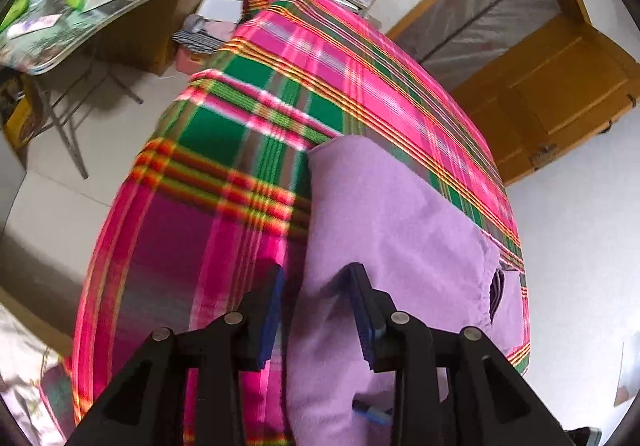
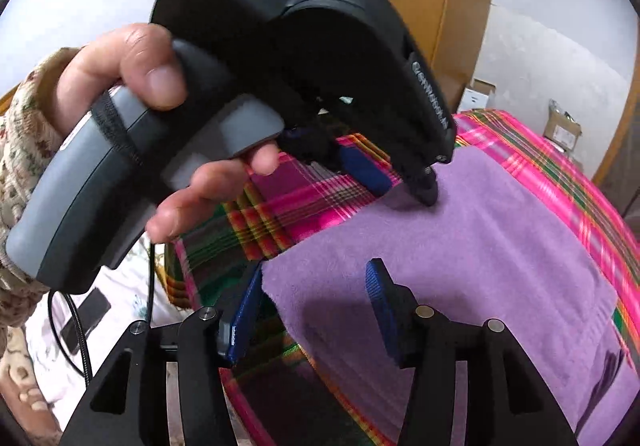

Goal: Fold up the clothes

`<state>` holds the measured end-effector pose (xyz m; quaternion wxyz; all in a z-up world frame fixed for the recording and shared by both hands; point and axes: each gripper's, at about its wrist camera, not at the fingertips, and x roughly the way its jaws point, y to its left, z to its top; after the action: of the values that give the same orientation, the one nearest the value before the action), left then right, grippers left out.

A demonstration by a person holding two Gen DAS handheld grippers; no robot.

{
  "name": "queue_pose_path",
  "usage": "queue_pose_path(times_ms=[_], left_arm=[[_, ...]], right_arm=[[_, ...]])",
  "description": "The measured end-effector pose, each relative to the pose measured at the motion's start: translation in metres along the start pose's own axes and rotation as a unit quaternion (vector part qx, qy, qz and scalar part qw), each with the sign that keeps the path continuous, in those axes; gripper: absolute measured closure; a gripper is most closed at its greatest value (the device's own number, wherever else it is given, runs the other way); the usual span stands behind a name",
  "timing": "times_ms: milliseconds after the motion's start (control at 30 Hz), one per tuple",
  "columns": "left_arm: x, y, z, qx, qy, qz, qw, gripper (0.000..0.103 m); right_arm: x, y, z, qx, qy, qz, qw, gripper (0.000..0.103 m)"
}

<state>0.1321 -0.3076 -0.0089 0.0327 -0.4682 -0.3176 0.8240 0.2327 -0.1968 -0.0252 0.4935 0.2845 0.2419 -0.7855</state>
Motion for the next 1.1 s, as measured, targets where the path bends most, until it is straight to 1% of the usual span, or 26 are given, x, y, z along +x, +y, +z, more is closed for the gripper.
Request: queue_pose_path(times_ms=[33,133,200,367,500,600,633,800,900,1000,1100], left_arm=[[0.001,0.001,0.003,-0.006,0.001,-0.002,1.0000,0.067],[0.007,0.000,0.011,-0.001,0.005,-0.011,0.9999,0.067],[0.009,0.000,0.017,-0.001,0.007,-0.019,0.9998,0.066],[0.020,0.001,0.034,-0.011,0.019,-0.043,0.9988,0.065],[0.030,0.005,0.045,-0.045,0.026,-0.071,0.9961,0.065],[0.032,0.002,0.046,-0.043,0.026,-0.062,0.9968,0.071],[0.033,0.001,0.046,-0.042,0.026,-0.058,0.9971,0.075],[0.028,-0.010,0.046,-0.042,0.024,-0.049,0.9976,0.082],[0.021,-0.023,0.045,-0.031,0.016,-0.041,0.9985,0.085],[0.015,-0.038,0.048,-0.018,0.008,-0.038,0.9991,0.086],[0.003,-0.054,0.052,-0.002,0.001,-0.043,0.9991,0.086]], right_arm=[[0.000,0.000,0.000,0.004,0.000,-0.001,1.000,0.049],[0.001,0.000,0.000,0.008,-0.002,-0.005,1.000,0.054],[0.002,-0.001,0.000,0.008,-0.002,-0.009,1.000,0.060],[0.003,-0.002,0.000,0.010,-0.002,-0.014,1.000,0.069],[0.002,-0.002,-0.001,0.009,-0.003,-0.018,1.000,0.076],[0.002,-0.003,0.000,0.013,-0.004,-0.017,1.000,0.079],[0.001,-0.003,0.000,0.014,-0.004,-0.015,1.000,0.080],[-0.003,-0.005,0.001,0.023,-0.007,-0.008,1.000,0.083],[-0.013,-0.008,0.003,0.030,-0.022,-0.003,0.999,0.085],[-0.030,-0.011,0.006,0.037,-0.045,-0.002,0.998,0.085],[-0.048,-0.017,0.008,0.050,-0.067,-0.001,0.996,0.085]])
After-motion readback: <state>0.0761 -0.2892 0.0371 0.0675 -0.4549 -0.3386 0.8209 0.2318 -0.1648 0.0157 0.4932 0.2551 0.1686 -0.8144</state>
